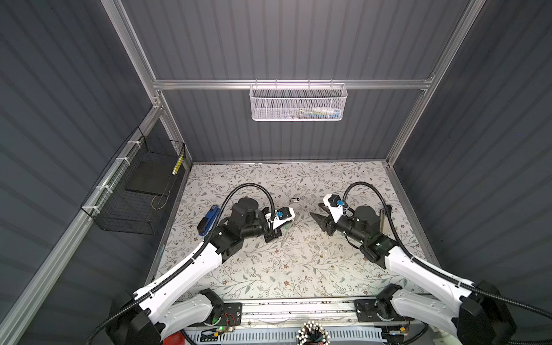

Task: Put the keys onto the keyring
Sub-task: 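Release the plate with the right gripper and reach toward the black-tagged key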

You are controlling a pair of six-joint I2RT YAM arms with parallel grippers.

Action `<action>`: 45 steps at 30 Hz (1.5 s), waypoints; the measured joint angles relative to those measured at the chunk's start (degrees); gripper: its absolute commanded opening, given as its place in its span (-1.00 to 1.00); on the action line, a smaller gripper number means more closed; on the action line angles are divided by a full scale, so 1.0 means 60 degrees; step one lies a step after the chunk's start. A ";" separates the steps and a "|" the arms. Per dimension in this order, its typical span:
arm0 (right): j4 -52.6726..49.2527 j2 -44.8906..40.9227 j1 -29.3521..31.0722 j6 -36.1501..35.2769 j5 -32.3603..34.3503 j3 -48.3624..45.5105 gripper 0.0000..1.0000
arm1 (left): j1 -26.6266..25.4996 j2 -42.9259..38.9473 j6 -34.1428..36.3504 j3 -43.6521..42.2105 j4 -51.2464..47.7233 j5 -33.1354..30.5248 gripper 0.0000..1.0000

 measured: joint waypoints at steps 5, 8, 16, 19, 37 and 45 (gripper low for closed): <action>-0.1650 0.1872 -0.0007 -0.0047 0.0222 0.1774 0.12 | 0.0149 -0.0004 -0.0295 0.0000 0.0011 -0.0831 -1.00; -0.2583 0.2907 -0.0047 -0.0160 0.0189 0.2619 0.11 | 0.0208 -0.0029 -0.0579 0.0000 -0.0044 -0.1388 -1.00; -0.4470 0.5770 -0.0171 -0.0321 0.0229 0.5410 0.15 | 0.0255 -0.0339 -0.1366 0.0007 -0.0470 -0.2809 -1.00; -0.5034 0.6728 -0.0226 -0.0397 0.0266 0.6419 0.17 | 0.0259 -0.0561 -0.1519 0.0007 -0.0670 -0.3118 -1.00; -0.7533 1.0677 -0.0499 0.0386 -0.0025 1.1078 -0.26 | 0.0259 -0.1082 -0.1854 0.0004 -0.1042 -0.3512 -1.00; -0.7854 1.1318 -0.0412 0.1118 0.0066 1.1788 -0.32 | 0.0259 -0.0914 -0.1854 0.0004 -0.1228 -0.3661 -1.00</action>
